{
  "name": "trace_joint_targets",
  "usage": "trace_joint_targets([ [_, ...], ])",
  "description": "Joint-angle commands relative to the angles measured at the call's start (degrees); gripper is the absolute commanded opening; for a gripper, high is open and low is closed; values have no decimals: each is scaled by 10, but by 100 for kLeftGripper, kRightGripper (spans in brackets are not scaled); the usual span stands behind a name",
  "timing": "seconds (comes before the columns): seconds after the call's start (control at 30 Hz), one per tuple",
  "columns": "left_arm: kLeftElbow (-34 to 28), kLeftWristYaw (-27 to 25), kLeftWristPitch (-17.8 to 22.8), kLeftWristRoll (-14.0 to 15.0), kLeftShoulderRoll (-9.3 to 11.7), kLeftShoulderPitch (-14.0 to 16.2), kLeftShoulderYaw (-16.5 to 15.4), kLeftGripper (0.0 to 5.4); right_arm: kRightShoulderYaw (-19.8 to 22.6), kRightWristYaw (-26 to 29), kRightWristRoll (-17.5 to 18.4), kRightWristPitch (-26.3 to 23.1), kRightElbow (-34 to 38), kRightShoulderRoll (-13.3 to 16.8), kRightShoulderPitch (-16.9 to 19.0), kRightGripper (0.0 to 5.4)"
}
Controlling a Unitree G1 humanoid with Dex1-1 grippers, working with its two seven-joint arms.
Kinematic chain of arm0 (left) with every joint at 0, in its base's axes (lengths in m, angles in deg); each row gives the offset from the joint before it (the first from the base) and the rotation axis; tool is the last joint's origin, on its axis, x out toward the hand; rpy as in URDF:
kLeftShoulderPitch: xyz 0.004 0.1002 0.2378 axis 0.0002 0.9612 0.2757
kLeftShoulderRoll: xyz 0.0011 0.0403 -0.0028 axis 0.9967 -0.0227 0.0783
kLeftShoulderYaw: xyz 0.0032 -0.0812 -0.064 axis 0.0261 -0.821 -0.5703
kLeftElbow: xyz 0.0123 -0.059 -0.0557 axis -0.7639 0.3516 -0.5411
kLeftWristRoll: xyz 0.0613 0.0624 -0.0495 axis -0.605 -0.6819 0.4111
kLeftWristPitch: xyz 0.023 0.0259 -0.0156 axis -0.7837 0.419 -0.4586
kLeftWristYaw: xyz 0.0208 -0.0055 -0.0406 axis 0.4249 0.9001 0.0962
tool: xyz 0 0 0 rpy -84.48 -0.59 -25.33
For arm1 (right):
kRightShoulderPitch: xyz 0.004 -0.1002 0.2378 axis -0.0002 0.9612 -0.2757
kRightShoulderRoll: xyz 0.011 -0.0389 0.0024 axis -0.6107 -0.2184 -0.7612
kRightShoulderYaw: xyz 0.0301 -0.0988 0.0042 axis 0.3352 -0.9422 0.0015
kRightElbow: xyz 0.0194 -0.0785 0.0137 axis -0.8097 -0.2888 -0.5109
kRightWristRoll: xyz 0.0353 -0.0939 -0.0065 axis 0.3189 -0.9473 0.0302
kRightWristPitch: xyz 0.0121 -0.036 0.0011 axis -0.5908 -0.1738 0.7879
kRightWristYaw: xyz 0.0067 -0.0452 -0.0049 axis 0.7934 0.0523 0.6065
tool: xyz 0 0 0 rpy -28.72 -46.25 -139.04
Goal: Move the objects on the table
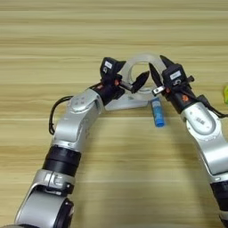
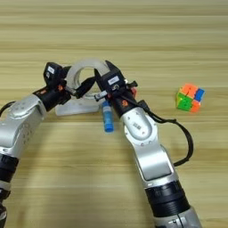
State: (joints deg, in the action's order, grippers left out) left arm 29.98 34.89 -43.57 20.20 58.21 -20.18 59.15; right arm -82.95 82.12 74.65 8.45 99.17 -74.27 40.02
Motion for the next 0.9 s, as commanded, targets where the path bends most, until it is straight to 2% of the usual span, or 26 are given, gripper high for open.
trace_joint_targets([
  [0.03,7,7,-1,-5,3,-8,-6,432,2,0,1,6,18,-4,-2,153],
  [0.5,6,10,-3,-7,2,-7,-8,317,6,0,-1,7,5,-5,-4,153],
  [0.9,5,11,-3,-6,2,-6,-9,295,6,0,-3,8,0,-4,-4,153],
])
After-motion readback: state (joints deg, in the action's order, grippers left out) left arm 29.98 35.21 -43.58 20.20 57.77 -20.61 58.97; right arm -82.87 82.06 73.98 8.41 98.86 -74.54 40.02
